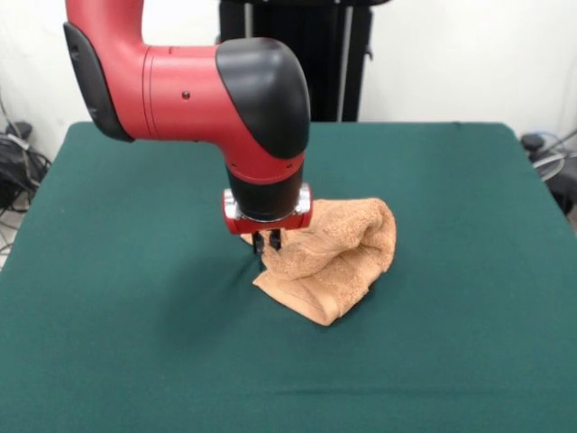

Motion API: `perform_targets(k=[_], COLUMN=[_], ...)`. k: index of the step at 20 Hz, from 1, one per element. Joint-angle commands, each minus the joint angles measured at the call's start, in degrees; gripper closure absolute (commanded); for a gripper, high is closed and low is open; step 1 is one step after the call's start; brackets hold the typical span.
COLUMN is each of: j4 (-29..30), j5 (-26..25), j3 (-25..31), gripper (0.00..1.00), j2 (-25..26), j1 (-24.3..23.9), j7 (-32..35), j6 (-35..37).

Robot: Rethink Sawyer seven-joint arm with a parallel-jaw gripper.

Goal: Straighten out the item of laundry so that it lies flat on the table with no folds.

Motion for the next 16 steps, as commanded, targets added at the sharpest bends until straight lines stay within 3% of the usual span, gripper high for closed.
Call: perform_targets(k=[1,8,16], j4=[-2.86,-2.29,3.16], j5=[-8.76,-8.25,-5.65], j3=[0.64,0.13,2.28], gripper=[1.0,1.0,1.0], j2=[17.15,16.11,10.65], j1=[0.15,0.68,-1.02], j7=[1.95,2.99,0.4], j6=[-22.28,-21.0,-15.65])
